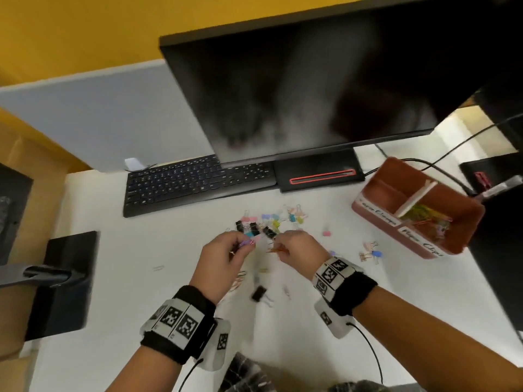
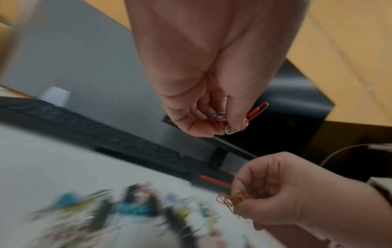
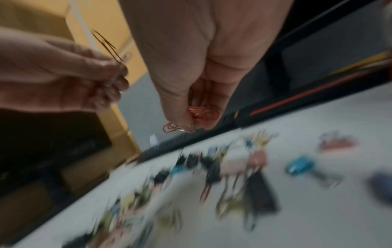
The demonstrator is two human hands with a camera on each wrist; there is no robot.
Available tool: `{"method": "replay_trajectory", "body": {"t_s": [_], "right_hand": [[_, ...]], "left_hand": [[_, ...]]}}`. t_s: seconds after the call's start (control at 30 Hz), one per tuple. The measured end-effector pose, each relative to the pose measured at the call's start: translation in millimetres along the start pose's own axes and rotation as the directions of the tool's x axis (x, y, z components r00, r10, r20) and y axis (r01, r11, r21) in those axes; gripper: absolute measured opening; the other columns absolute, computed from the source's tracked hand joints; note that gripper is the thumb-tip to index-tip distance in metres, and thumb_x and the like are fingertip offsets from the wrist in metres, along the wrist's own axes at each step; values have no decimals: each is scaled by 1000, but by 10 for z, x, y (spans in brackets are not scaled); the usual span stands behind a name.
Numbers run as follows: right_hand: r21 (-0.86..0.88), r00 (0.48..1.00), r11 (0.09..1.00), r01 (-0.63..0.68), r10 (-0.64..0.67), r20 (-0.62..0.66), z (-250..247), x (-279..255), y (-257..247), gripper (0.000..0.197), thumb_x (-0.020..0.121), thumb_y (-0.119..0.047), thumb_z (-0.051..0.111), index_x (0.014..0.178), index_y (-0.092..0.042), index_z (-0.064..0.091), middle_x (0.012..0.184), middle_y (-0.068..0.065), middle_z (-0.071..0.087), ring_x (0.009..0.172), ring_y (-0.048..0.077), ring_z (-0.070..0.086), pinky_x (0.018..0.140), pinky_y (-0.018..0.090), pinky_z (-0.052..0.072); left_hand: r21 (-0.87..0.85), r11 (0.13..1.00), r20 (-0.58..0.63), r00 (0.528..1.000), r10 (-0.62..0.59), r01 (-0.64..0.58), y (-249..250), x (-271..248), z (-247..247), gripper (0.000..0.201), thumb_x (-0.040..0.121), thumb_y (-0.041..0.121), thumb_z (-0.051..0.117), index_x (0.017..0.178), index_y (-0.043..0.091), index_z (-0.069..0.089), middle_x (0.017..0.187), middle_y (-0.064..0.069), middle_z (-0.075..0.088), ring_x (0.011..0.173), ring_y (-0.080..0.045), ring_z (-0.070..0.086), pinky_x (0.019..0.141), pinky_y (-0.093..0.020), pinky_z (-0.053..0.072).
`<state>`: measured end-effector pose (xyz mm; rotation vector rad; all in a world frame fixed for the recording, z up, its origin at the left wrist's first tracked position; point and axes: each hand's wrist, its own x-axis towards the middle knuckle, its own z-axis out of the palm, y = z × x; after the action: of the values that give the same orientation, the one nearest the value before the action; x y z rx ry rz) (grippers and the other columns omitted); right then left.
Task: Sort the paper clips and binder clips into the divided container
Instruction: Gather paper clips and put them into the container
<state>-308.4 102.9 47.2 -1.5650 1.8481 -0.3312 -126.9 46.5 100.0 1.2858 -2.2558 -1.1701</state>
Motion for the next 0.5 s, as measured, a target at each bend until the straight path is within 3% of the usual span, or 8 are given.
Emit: {"method": "replay_trajectory", "body": {"t_s": [0.07,0.1,0.17,0.23,0.3,0.37,0.43,0.5], "right_hand": [[55,989,998,20,-12,-148,-388,-299,226,33,77,-30,45,88,-10,68,89,11,70,84,25,63,81,29,45],[67,973,998,11,5,-232,-592,-453,378,30,74,-29,48,83,-10,69,82,11,70,77,24,64,75,25,42],[64,911,997,-42,65,-407,-989,-750,726,8,71,-13,64,76,-11,69,74,9,71,67,24,66,69,20,40],[72,846,986,-153,168,-506,-1324,-1002,1100,10,69,-5,73,77,-10,70,75,10,71,68,25,67,69,21,46],[71,811,966,-248,247,-530,-1553,-1157,1437,12,74,-5,68,86,-8,69,85,13,71,78,28,67,76,28,49],[73,796,942,-327,316,-516,-1669,-1221,1703,15,81,-6,60,95,-7,67,95,14,70,89,28,65,81,26,45],[160,781,903,-398,425,-457,-1690,-1232,1867,22,87,-8,55,107,-10,62,106,11,67,99,25,62,88,26,44],[204,791,875,-438,484,-375,-1667,-1217,1964,35,88,-9,53,123,-13,52,119,11,62,112,26,58,98,36,46]], "left_hand": [[-75,994,9,997,75,-74,427,206,282,18,86,21,63,73,32,57,76,9,62,72,-4,57,68,-14,44],[-110,989,16,994,105,-102,640,316,455,16,85,21,63,73,30,59,77,8,63,71,-6,57,69,-19,47],[-163,975,32,987,156,-149,1066,549,845,8,84,20,65,77,23,63,78,7,64,70,-8,58,66,-23,51],[-189,963,60,977,205,-191,1510,772,1295,4,81,19,68,79,21,65,76,6,64,67,-6,57,62,-17,48],[-199,957,105,966,236,-212,1866,974,1761,4,79,19,70,81,19,67,75,6,64,66,-5,56,63,-14,44],[-149,969,191,956,222,-195,2086,1126,2176,9,81,22,68,88,16,69,81,3,67,72,-7,57,69,-17,42],[-19,982,311,932,186,-189,2190,1198,2447,19,88,25,59,98,12,69,93,-2,69,83,-13,60,72,-21,39],[53,977,341,924,176,-205,2212,1237,2540,24,92,24,52,103,9,67,101,-8,69,93,-22,62,73,-22,38]]}}
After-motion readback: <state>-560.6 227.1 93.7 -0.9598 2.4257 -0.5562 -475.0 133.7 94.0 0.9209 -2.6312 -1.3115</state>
